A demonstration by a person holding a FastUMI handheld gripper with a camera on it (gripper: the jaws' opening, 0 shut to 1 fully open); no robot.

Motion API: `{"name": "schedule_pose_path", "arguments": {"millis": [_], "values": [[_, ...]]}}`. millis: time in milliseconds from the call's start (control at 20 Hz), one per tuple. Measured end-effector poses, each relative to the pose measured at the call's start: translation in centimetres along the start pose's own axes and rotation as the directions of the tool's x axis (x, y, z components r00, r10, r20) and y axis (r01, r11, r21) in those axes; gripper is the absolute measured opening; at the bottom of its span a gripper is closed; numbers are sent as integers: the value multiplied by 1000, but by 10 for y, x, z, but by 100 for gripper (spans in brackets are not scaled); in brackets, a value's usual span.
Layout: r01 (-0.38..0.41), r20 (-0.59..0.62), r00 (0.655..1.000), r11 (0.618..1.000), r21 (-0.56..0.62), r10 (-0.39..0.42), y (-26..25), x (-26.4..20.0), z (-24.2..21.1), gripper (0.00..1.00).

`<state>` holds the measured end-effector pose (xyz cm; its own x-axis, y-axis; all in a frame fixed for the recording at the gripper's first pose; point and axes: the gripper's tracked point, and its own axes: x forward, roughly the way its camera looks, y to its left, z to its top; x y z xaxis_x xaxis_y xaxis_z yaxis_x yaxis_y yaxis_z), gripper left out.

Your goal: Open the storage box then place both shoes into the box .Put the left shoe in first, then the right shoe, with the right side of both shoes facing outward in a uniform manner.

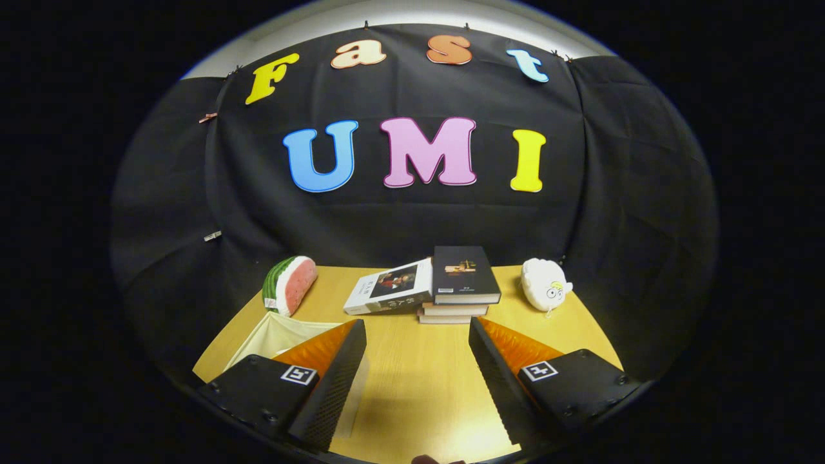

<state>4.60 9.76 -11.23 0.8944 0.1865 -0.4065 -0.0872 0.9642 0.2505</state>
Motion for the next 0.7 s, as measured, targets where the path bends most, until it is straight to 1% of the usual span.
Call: {"name": "schedule_pose_path", "arguments": {"millis": [200,350,400,550,700], "values": [[46,83,996,998,-37,-42,-52,-7,27,99],[57,133,990,997,-58,-49,-82,-17,45,99],[62,163,985,995,-77,-49,-92,-21,52,99],[114,259,963,979,-169,-68,-127,-37,77,98],[127,308,949,974,-189,-64,-143,-51,91,98]]}}
